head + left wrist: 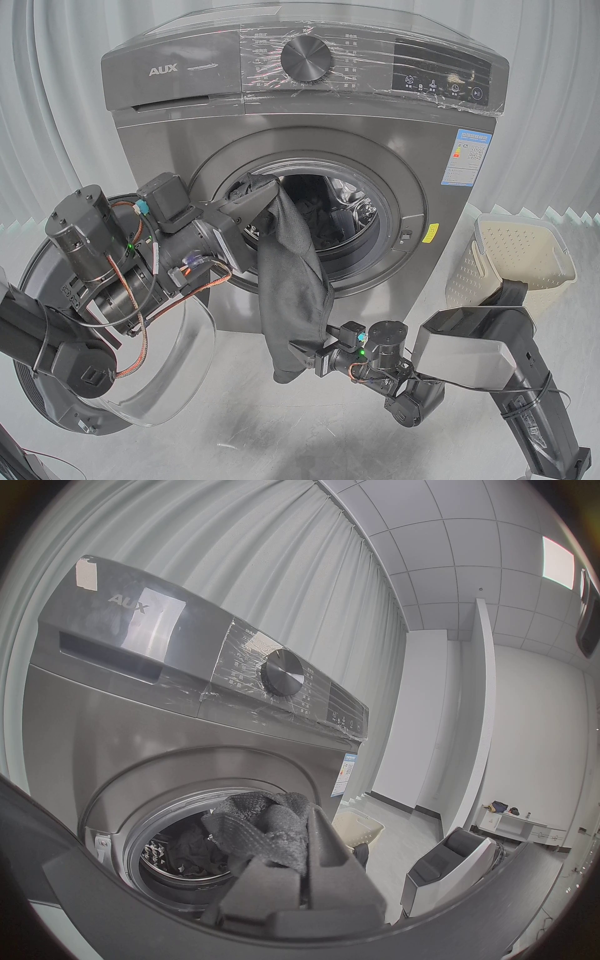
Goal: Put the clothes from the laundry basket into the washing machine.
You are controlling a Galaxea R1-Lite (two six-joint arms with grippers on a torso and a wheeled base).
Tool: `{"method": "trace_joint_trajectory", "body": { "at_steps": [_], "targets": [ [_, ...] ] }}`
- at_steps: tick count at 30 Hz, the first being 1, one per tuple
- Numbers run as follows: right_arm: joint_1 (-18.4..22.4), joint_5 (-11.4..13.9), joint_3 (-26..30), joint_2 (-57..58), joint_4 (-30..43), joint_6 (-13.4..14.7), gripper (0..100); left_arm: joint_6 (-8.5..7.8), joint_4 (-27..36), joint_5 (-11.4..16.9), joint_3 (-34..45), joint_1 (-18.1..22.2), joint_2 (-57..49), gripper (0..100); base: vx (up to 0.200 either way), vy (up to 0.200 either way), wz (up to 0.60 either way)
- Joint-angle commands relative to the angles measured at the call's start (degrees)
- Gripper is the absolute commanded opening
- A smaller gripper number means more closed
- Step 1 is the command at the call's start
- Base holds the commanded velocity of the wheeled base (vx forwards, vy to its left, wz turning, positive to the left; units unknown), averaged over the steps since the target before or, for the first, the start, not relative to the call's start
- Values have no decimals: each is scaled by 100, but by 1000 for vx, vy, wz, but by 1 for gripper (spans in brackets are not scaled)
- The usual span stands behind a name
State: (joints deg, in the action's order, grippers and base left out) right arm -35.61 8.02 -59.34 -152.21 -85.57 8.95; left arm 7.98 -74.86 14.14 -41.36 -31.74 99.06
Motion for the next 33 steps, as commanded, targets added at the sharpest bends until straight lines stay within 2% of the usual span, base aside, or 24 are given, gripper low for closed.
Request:
{"method": "trace_joint_trajectory", "body": {
  "at_steps": [1,9,12,15,16,18,22,26,28,33],
  "targets": [
    [19,-2,-69,-37,-13,2,0,1,-2,1,-12,2,-10,0,0,0,0],
    [124,-37,134,60,-276,-51,0,10,-28,10,58,72,-1,0,0,0,0],
    [274,-55,599,403,-285,-183,0,19,-37,1,120,125,-1,0,0,0,0],
    [335,-46,1021,693,-285,-200,0,10,-46,1,190,265,8,0,0,0,0],
    [388,-46,1487,1009,-285,-218,0,10,-64,10,243,380,17,0,0,0,0],
    [432,-37,1997,1334,-285,-271,0,10,-64,10,295,476,26,0,0,0,0],
    [476,33,2779,1923,-285,-367,0,10,-72,10,462,670,-1,0,0,0,0],
    [546,165,3096,2266,-276,-385,0,10,-125,19,717,810,-10,0,0,0,0],
    [634,261,3254,2547,-276,-499,0,28,-266,36,919,872,-1,0,0,0,0],
    [775,305,3412,2925,-276,-543,0,36,-591,36,1139,1047,26,0,0,0,0]
  ]
}}
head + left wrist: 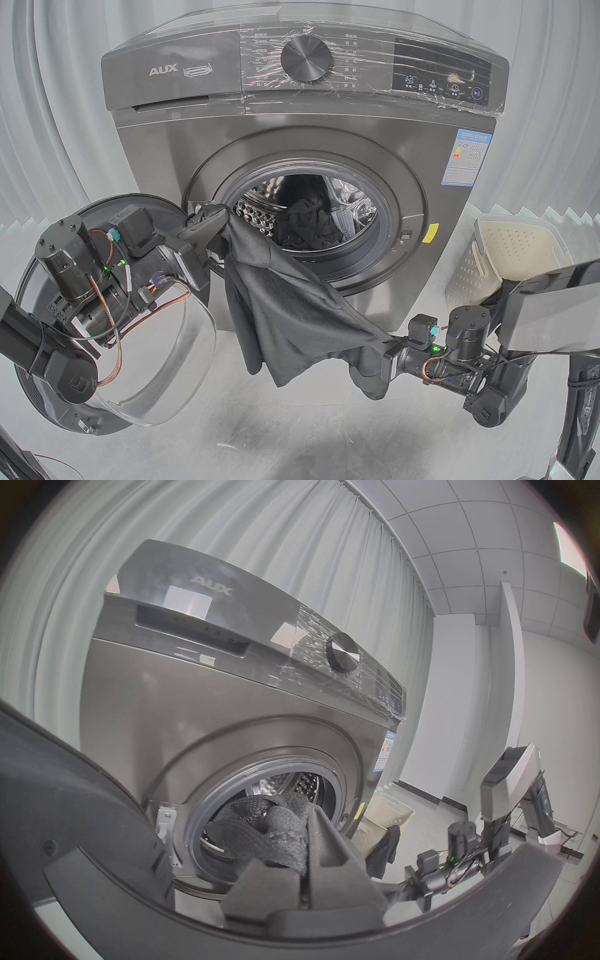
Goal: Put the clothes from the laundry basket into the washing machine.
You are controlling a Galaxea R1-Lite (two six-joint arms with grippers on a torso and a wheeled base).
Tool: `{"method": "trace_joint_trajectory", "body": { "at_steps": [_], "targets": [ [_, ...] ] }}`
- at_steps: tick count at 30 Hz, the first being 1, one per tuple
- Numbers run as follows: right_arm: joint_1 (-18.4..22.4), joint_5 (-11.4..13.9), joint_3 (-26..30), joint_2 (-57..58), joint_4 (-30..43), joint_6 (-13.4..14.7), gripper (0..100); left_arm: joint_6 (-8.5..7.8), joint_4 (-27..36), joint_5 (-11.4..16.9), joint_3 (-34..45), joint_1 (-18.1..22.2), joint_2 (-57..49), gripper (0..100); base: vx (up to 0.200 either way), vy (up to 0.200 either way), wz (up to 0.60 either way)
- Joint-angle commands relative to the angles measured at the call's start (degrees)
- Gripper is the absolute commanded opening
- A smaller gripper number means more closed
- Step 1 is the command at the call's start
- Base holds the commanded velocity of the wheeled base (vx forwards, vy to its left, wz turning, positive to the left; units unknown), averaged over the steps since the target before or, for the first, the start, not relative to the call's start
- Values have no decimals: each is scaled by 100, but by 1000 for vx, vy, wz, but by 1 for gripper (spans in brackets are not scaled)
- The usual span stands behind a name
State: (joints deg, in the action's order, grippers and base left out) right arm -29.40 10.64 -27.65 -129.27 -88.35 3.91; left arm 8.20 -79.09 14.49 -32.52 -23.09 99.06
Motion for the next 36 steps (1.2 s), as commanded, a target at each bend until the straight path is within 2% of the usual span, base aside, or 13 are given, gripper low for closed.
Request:
{"method": "trace_joint_trajectory", "body": {
  "at_steps": [1,9,14,18,28,36],
  "targets": [
    [163,43,234,649,2,-40,0,15,-194,1,264,191,26,0,0,0,0],
    [189,78,603,1431,2,-163,0,6,-959,1,809,367,78,0,0,0,0],
    [154,52,664,1730,2,-128,0,-12,-959,1,862,314,8,0,0,0,0],
    [154,-53,717,1782,-7,-136,0,-21,-968,-8,923,367,8,0,0,0,0],
    [172,-414,427,2319,-7,-110,0,-65,-968,-17,1240,270,70,0,0,0,0],
    [260,-440,269,2512,-7,-119,0,-73,-968,-34,1240,279,-1,0,0,0,0]
  ]
}}
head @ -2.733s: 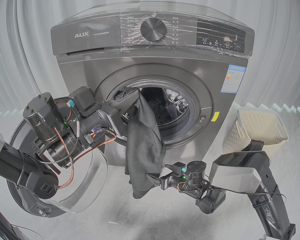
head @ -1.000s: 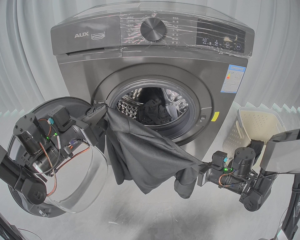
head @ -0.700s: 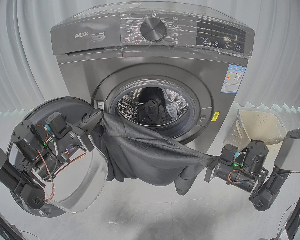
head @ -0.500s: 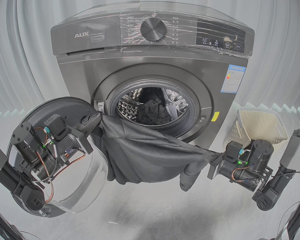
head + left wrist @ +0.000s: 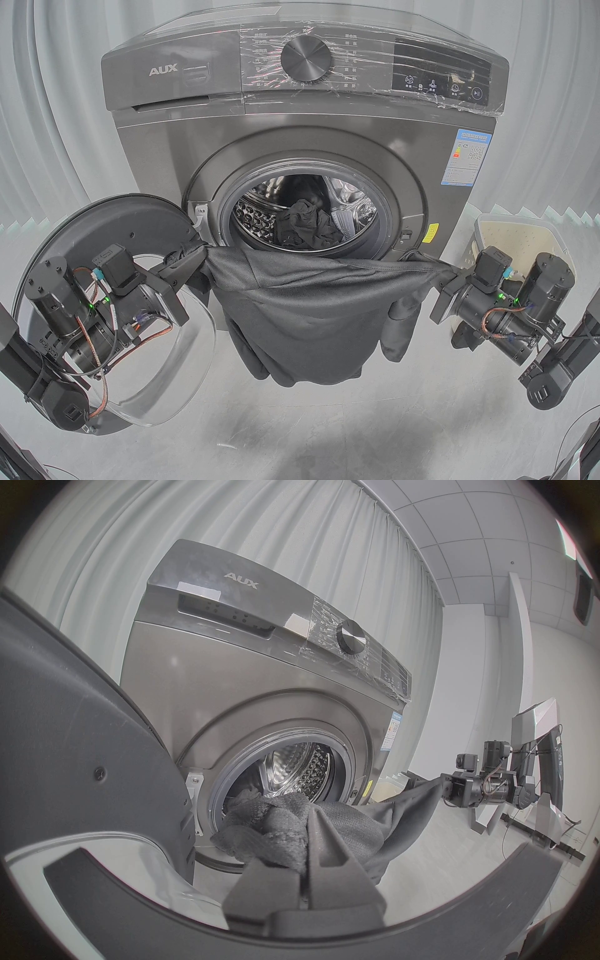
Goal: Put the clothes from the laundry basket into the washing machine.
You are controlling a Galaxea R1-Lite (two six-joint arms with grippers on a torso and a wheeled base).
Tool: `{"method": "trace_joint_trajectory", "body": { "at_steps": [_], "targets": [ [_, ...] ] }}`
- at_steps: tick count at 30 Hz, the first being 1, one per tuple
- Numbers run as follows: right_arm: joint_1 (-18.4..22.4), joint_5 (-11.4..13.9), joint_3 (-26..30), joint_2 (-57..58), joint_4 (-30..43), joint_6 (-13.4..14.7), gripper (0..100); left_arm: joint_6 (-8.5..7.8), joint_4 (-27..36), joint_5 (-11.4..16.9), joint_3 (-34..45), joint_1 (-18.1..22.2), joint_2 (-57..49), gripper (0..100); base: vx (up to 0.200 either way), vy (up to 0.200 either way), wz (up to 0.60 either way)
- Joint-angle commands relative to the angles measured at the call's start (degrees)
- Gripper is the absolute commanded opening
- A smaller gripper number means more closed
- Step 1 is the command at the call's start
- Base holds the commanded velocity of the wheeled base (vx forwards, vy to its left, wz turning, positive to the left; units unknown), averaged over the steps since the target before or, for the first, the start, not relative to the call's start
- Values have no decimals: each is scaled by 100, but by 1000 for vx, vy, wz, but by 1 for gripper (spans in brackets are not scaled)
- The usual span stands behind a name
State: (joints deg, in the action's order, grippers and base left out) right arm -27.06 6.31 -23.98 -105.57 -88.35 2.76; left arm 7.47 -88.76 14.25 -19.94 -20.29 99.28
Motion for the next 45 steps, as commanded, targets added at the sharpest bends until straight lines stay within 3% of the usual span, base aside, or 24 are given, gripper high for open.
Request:
{"method": "trace_joint_trajectory", "body": {
  "at_steps": [1,6,10,20,45],
  "targets": [
    [26,-16,-160,160,-7,-3,0,0,-1,-10,-18,-2,-14,0,0,0,0],
    [43,-51,-423,247,2,6,0,0,-10,-247,-115,-11,-14,0,0,0,0],
    [78,-210,-546,256,-7,23,0,0,-10,-283,-194,-2,-32,0,0,0,0],
    [17,-227,-687,406,2,164,0,9,-10,-388,-247,-19,-128,0,0,0,0],
    [-62,-227,-617,371,2,190,0,70,-1,-388,-247,-90,-278,0,0,0,0]
  ]
}}
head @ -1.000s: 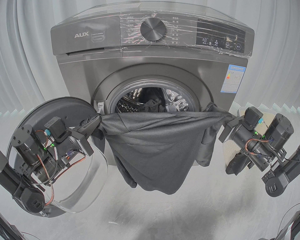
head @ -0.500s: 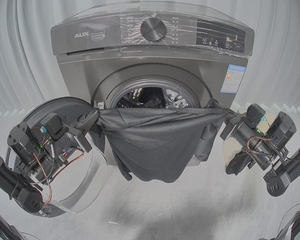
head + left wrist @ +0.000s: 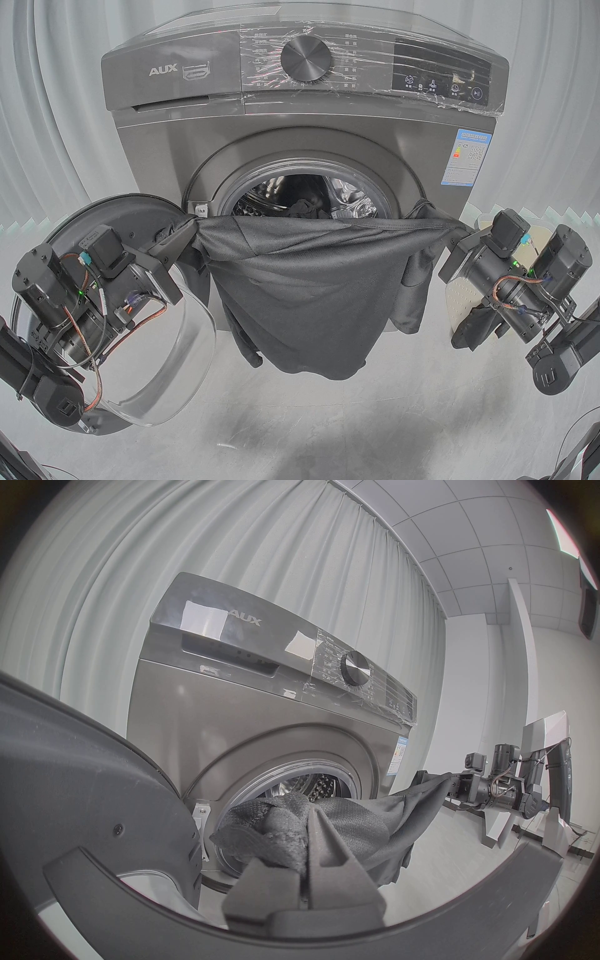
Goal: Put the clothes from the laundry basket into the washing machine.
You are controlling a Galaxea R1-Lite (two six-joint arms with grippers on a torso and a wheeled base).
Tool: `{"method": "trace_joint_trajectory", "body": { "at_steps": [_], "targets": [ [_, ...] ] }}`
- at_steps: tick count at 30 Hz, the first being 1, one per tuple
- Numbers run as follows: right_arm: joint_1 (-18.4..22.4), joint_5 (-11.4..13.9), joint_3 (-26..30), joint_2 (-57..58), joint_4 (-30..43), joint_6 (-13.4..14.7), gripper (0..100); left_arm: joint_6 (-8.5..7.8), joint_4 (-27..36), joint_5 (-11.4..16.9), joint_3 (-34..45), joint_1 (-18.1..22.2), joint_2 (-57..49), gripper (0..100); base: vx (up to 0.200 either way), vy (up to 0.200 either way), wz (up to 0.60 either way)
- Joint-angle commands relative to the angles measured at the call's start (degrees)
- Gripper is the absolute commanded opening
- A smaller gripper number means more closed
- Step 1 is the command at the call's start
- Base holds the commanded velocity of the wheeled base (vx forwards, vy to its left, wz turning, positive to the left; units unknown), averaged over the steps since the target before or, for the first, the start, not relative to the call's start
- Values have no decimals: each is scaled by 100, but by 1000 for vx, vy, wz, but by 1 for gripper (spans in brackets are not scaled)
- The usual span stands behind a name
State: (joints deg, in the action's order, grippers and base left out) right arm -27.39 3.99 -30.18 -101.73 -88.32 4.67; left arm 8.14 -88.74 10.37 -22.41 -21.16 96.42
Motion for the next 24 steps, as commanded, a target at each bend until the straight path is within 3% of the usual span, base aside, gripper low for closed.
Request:
{"method": "trace_joint_trajectory", "body": {
  "at_steps": [1,18,19,24],
  "targets": [
    [-38,6,4,-13,-1,-1,0,3,-3,0,8,-2,0,0,0,0,0],
    [-144,6,118,-163,-1,25,0,-32,-3,-27,-18,-450,70,0,0,0,0],
    [-152,14,162,-163,-1,25,100,-32,-3,-27,-36,-450,62,0,0,0,0],
    [-161,23,610,-163,8,96,100,38,5,0,-387,-485,114,0,0,0,0]
  ]
}}
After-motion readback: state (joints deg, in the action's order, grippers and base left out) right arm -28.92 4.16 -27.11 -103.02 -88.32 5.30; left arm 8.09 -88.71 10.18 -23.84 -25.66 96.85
